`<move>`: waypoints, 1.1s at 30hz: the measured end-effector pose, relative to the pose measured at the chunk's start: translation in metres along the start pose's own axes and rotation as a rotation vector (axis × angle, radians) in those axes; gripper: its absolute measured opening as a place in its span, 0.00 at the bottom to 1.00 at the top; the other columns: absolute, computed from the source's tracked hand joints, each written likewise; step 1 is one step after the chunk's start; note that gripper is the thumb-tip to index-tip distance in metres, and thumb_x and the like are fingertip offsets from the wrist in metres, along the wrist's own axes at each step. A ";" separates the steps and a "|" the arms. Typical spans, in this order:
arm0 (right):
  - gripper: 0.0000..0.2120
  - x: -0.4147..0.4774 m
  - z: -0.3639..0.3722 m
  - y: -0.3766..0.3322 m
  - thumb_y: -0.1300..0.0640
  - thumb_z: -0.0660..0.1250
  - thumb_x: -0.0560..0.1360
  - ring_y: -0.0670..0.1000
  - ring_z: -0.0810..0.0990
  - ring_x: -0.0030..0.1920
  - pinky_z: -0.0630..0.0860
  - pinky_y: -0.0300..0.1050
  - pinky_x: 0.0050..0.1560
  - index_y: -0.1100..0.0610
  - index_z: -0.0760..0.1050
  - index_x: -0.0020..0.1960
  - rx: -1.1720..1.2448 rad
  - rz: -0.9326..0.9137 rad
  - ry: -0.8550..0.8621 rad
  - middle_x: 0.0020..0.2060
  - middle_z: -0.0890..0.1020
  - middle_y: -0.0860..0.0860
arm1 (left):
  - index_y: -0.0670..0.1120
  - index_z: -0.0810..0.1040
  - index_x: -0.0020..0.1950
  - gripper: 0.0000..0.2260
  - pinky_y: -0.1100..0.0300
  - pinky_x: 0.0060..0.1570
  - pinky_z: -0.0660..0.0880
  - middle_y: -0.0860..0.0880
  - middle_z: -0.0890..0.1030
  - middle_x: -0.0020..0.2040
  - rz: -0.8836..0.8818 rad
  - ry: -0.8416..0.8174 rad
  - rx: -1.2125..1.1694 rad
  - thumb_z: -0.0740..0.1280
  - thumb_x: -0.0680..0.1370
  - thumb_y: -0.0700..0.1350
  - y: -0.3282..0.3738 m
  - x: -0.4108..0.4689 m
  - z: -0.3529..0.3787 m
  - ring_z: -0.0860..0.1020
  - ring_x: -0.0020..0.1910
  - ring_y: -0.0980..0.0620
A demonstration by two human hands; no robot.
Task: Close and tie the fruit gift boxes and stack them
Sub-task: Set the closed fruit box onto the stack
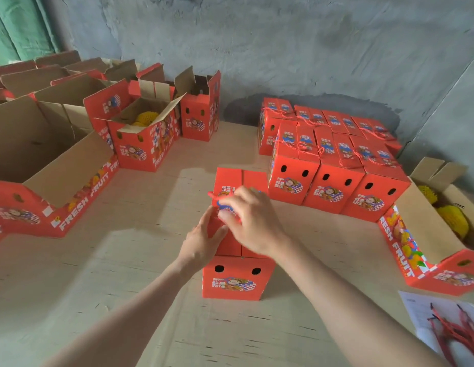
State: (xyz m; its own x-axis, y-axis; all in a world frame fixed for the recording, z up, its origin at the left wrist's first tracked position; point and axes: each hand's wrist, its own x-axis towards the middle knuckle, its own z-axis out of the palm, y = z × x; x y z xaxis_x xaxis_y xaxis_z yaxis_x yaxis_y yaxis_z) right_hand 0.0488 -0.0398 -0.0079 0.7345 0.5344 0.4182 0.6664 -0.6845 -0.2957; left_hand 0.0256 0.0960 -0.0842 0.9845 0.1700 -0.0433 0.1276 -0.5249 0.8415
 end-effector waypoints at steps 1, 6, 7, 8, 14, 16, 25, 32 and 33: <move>0.20 -0.015 0.010 0.002 0.47 0.60 0.79 0.59 0.70 0.62 0.62 0.52 0.62 0.58 0.73 0.65 -0.077 0.056 -0.182 0.60 0.74 0.59 | 0.55 0.58 0.76 0.26 0.53 0.62 0.70 0.47 0.74 0.68 -0.002 0.009 -0.017 0.61 0.80 0.51 -0.001 -0.001 0.001 0.73 0.65 0.44; 0.35 -0.054 0.034 0.016 0.35 0.49 0.78 0.55 0.43 0.77 0.39 0.58 0.74 0.50 0.44 0.78 -0.248 0.117 -0.430 0.78 0.48 0.51 | 0.51 0.63 0.75 0.23 0.51 0.64 0.70 0.45 0.74 0.67 -0.066 0.115 -0.210 0.62 0.80 0.49 -0.006 -0.016 0.005 0.74 0.64 0.47; 0.35 -0.059 0.034 0.014 0.36 0.51 0.78 0.57 0.42 0.77 0.37 0.59 0.74 0.50 0.45 0.78 -0.263 0.117 -0.410 0.78 0.48 0.52 | 0.49 0.64 0.74 0.22 0.51 0.64 0.71 0.45 0.74 0.67 -0.058 0.133 -0.224 0.62 0.80 0.48 -0.007 -0.022 0.007 0.74 0.63 0.47; 0.33 -0.064 0.034 0.010 0.38 0.53 0.79 0.59 0.43 0.77 0.35 0.60 0.73 0.49 0.47 0.78 -0.283 0.123 -0.378 0.78 0.49 0.53 | 0.48 0.64 0.73 0.22 0.51 0.63 0.71 0.44 0.74 0.67 -0.037 0.155 -0.215 0.62 0.80 0.48 -0.009 -0.029 0.008 0.75 0.63 0.48; 0.43 -0.092 0.042 -0.007 0.53 0.81 0.52 0.66 0.78 0.59 0.73 0.69 0.53 0.45 0.74 0.67 -0.439 0.179 -0.273 0.65 0.76 0.52 | 0.47 0.67 0.72 0.20 0.65 0.59 0.70 0.52 0.72 0.64 0.151 0.332 -0.127 0.61 0.80 0.43 -0.018 -0.060 0.021 0.72 0.61 0.58; 0.41 -0.088 0.045 -0.006 0.45 0.82 0.52 0.64 0.80 0.57 0.77 0.65 0.49 0.42 0.76 0.64 -0.443 0.177 -0.292 0.64 0.78 0.51 | 0.47 0.71 0.69 0.17 0.79 0.50 0.65 0.55 0.74 0.61 0.140 0.366 -0.158 0.61 0.80 0.40 -0.017 -0.059 0.026 0.75 0.55 0.67; 0.45 -0.041 0.061 0.018 0.56 0.65 0.76 0.73 0.38 0.72 0.39 0.74 0.66 0.42 0.34 0.76 -0.351 0.209 -0.409 0.76 0.34 0.55 | 0.51 0.69 0.72 0.19 0.55 0.52 0.76 0.50 0.80 0.59 0.010 0.273 -0.224 0.59 0.81 0.41 -0.004 -0.017 0.012 0.81 0.50 0.55; 0.41 0.016 0.079 0.046 0.60 0.61 0.78 0.73 0.39 0.73 0.39 0.72 0.68 0.43 0.35 0.77 -0.383 0.224 -0.413 0.76 0.35 0.54 | 0.46 0.65 0.74 0.20 0.56 0.60 0.72 0.45 0.73 0.68 -0.037 0.214 -0.173 0.59 0.82 0.41 0.001 0.049 0.003 0.76 0.61 0.48; 0.40 0.025 0.079 0.053 0.61 0.60 0.78 0.72 0.39 0.73 0.39 0.72 0.68 0.43 0.35 0.76 -0.379 0.231 -0.420 0.76 0.35 0.53 | 0.46 0.65 0.74 0.20 0.62 0.55 0.71 0.44 0.74 0.67 -0.052 0.225 -0.148 0.59 0.82 0.42 0.003 0.060 0.003 0.78 0.56 0.48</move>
State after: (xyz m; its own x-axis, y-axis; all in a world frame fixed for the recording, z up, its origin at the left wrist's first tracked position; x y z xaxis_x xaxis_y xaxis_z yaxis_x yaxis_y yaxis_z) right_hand 0.1125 -0.0231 -0.0808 0.8940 0.4477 -0.0176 0.4480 -0.8938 0.0205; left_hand 0.0852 0.1021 -0.0864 0.9234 0.3835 0.0185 0.1419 -0.3855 0.9117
